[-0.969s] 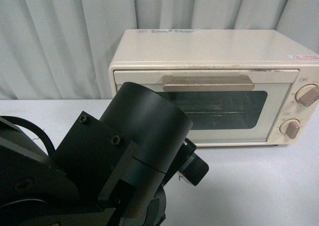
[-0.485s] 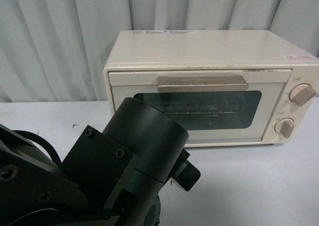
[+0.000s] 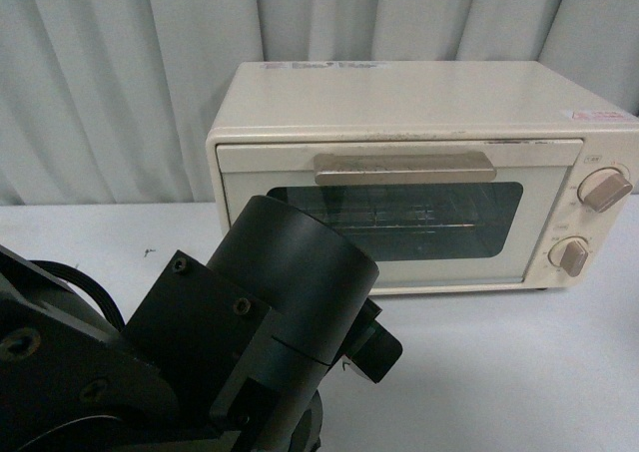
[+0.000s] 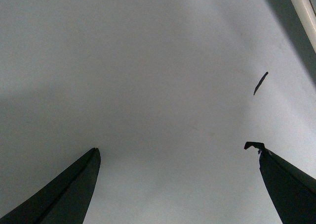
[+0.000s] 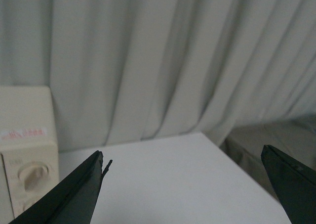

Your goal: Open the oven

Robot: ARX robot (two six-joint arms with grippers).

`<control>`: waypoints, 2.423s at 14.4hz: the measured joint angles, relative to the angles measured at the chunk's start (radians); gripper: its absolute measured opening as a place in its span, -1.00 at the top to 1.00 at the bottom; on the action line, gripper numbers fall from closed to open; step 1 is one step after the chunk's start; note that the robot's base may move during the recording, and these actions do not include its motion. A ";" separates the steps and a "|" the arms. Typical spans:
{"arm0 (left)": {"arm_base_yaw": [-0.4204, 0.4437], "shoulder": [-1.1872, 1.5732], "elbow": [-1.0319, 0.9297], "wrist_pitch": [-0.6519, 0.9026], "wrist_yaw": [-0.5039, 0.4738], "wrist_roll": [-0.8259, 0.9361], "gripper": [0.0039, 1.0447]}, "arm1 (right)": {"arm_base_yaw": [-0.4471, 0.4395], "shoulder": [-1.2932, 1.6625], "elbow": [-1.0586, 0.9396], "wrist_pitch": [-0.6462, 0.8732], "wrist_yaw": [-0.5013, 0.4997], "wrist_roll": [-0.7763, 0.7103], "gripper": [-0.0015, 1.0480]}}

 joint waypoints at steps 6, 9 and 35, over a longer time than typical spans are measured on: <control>0.000 0.000 0.001 0.001 0.003 0.000 -0.88 | 0.031 0.619 0.313 0.328 -0.216 -0.403 -0.87; 0.000 0.000 0.002 0.001 0.003 0.000 -0.88 | 0.064 0.743 0.413 0.312 -0.249 -0.549 -0.75; 0.000 0.000 0.002 0.001 0.003 0.000 -0.88 | 0.243 1.142 0.484 0.135 -0.532 -1.015 0.96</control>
